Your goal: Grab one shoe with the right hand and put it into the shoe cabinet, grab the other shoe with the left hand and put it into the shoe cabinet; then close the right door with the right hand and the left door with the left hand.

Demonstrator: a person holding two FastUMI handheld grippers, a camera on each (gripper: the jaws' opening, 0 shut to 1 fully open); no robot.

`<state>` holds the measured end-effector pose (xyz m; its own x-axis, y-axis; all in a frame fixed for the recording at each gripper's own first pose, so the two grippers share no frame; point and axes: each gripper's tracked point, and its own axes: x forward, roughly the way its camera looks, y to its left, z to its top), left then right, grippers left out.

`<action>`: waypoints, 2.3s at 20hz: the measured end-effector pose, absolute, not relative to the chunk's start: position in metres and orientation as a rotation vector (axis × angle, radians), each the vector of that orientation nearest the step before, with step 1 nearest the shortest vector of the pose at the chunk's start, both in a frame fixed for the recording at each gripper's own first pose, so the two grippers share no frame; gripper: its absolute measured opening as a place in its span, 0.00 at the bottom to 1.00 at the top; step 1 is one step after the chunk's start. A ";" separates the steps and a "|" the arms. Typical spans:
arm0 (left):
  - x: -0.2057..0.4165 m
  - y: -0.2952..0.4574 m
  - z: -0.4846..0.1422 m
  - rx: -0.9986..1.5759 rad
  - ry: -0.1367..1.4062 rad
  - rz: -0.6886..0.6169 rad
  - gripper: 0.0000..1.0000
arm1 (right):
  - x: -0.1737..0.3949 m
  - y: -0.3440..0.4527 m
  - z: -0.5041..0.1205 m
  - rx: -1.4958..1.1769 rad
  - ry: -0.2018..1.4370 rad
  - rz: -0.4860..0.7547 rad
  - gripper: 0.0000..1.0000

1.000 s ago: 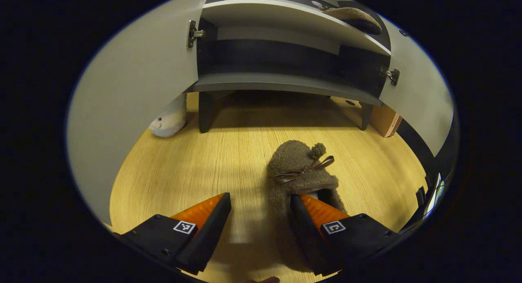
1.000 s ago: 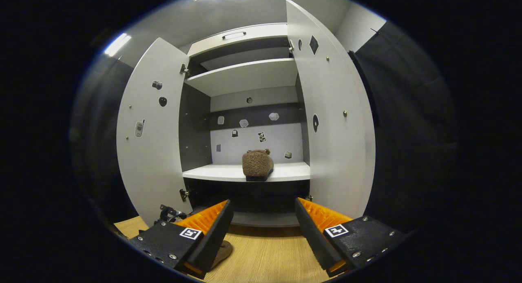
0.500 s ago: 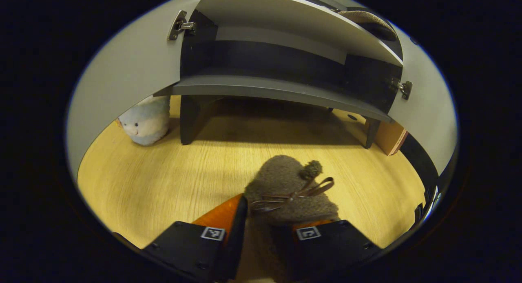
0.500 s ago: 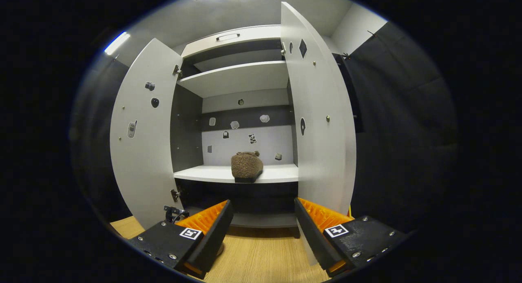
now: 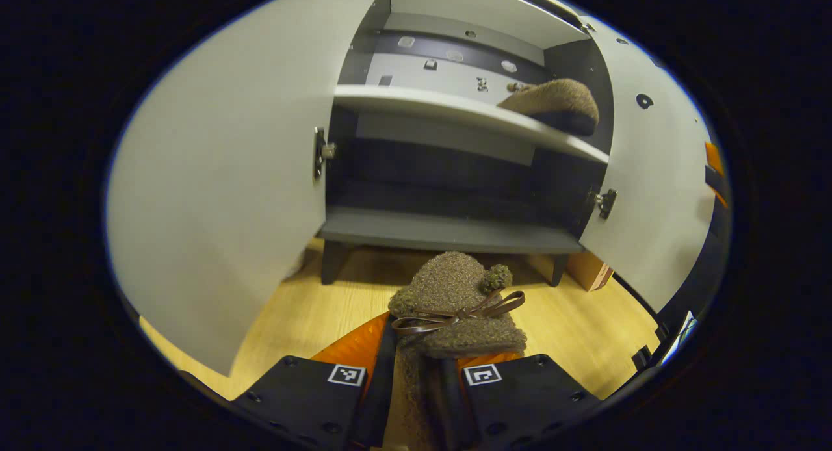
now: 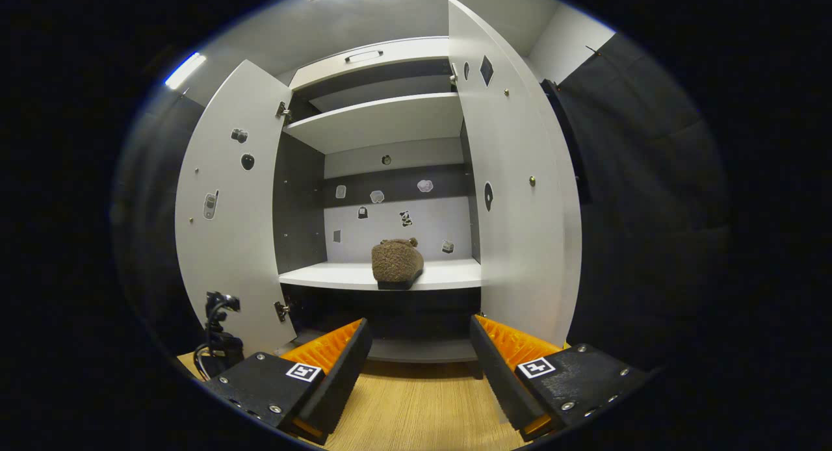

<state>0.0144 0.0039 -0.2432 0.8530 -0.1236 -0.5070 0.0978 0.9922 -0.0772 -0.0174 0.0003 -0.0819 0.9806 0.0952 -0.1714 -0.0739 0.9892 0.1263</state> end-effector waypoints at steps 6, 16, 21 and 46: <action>0.035 -0.013 -0.076 -0.070 0.350 -0.118 0.41 | -0.016 0.009 -0.080 0.107 0.179 0.116 0.94; 0.170 -0.038 0.029 -0.115 0.248 -0.191 0.40 | -0.024 -0.006 -0.060 0.087 0.156 0.082 0.94; 0.259 -0.031 0.011 -0.084 0.321 -0.137 0.40 | -0.025 -0.013 -0.056 0.083 0.142 0.061 0.94; 0.322 -0.017 -0.109 -0.120 0.645 -0.022 0.97 | -0.013 -0.005 -0.056 0.118 0.105 0.073 0.94</action>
